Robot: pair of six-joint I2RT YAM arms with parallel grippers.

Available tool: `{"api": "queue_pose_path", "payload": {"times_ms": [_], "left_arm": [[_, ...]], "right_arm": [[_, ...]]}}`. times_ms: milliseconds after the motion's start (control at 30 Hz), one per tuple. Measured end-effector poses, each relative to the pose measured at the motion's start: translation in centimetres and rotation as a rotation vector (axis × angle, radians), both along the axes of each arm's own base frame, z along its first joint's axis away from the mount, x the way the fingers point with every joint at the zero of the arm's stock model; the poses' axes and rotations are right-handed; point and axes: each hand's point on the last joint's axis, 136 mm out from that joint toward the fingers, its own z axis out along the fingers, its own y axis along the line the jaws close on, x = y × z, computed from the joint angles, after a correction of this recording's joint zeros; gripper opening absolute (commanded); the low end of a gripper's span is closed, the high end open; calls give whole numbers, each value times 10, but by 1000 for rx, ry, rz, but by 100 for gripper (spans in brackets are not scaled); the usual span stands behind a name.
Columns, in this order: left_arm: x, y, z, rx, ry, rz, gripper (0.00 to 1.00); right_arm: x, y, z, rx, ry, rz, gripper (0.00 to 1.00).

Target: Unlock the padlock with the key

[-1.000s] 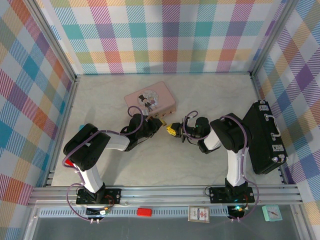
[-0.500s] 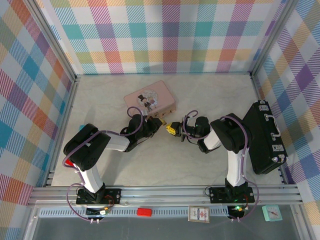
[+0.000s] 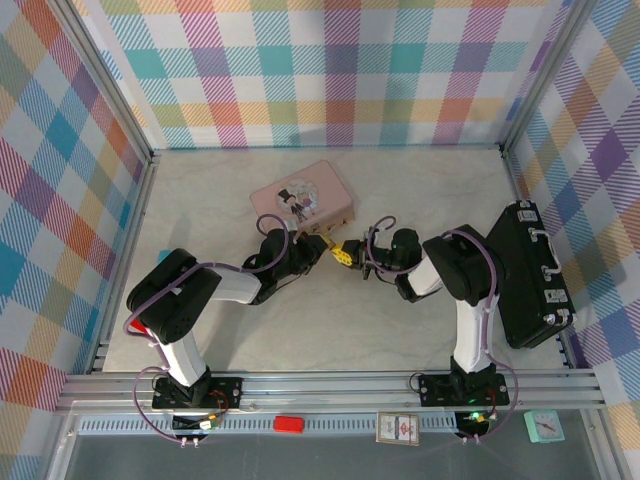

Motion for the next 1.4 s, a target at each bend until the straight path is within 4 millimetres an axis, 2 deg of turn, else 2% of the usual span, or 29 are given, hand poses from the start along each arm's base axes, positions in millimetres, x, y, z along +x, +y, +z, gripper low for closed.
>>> {"api": "queue_pose_path", "payload": {"times_ms": [100, 200, 333, 667, 933, 1100, 1200, 1400], "left_arm": [[1, 0, 3, -1, -6, 7, 0], [1, 0, 3, 6, -2, 9, 0], [0, 0, 4, 30, 9, 14, 0], [-3, -2, -3, 104, 35, -5, 0], [-5, 0, -8, 121, 50, -8, 0], [-6, 0, -10, 128, 51, -10, 0], [-7, 1, -12, 134, 59, -12, 0], [-7, 1, -12, 133, 61, -14, 0]], "right_arm": [[1, 0, 3, 5, -9, 5, 2], [1, 0, 3, 3, -15, 9, 16], [-1, 0, 1, -3, -19, 17, 28], [-5, -5, -7, -32, -44, 3, 43], [0, -13, 3, -36, -117, -7, 46], [1, -18, 2, -41, -123, -10, 31], [0, -19, 2, -42, -129, -6, 26], [-4, -17, 0, -42, -123, 1, 31]]}}
